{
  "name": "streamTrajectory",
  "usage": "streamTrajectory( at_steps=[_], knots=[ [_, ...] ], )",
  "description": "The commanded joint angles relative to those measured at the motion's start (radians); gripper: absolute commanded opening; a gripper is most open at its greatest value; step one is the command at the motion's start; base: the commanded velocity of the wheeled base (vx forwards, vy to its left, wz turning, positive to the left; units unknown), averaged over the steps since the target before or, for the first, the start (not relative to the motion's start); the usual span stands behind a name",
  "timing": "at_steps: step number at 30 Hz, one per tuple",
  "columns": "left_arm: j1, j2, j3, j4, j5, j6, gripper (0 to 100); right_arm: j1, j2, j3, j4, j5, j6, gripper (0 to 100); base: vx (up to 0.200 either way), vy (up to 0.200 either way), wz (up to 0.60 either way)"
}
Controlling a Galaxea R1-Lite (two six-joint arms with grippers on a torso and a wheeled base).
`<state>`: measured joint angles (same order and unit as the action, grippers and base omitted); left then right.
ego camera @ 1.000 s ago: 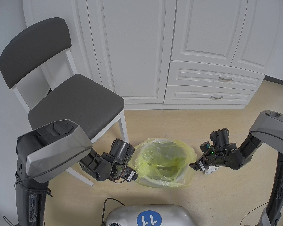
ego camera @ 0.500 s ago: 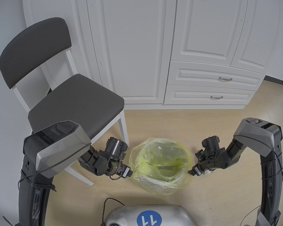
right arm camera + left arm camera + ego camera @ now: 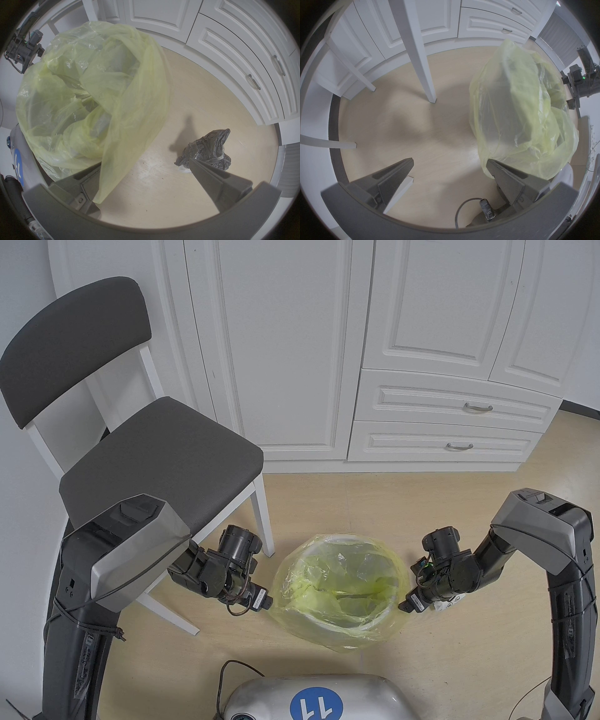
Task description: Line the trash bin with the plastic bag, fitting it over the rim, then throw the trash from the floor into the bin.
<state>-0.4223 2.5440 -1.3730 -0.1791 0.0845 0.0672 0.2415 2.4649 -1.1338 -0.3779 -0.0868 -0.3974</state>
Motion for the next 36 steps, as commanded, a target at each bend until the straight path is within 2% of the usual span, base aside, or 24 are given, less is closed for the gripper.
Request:
streamTrajectory(
  at_steps=[1,5,10,17,25,33,36],
  knots=[
    [0.005,-0.068,0.075,-0.005,0.0,-0.02,100,-0.007,-0.052,0.054,-0.003,0.01,-0.006,100,0.0,0.0,0.0],
    [0.005,-0.133,0.155,-0.016,0.001,-0.018,100,-0.031,-0.113,0.089,-0.004,0.021,-0.009,100,0.0,0.0,0.0],
    [0.005,-0.2,0.229,-0.091,0.005,-0.018,100,-0.079,-0.242,0.186,-0.006,0.094,-0.006,100,0.0,0.0,0.0],
    [-0.024,-0.291,0.356,-0.184,0.0,-0.02,100,-0.125,-0.342,0.281,-0.019,0.119,0.0,100,0.0,0.0,0.0],
    [-0.03,-0.361,0.466,-0.281,-0.006,-0.02,100,-0.122,-0.33,0.332,-0.125,0.117,0.031,100,0.0,0.0,0.0],
    [-0.038,-0.406,0.534,-0.361,-0.019,-0.035,100,-0.13,-0.29,0.316,-0.131,0.119,0.032,100,0.0,0.0,0.0],
    [-0.046,-0.432,0.538,-0.385,-0.049,-0.038,100,-0.134,-0.287,0.304,-0.131,0.119,0.034,100,0.0,0.0,0.0]
  ],
)
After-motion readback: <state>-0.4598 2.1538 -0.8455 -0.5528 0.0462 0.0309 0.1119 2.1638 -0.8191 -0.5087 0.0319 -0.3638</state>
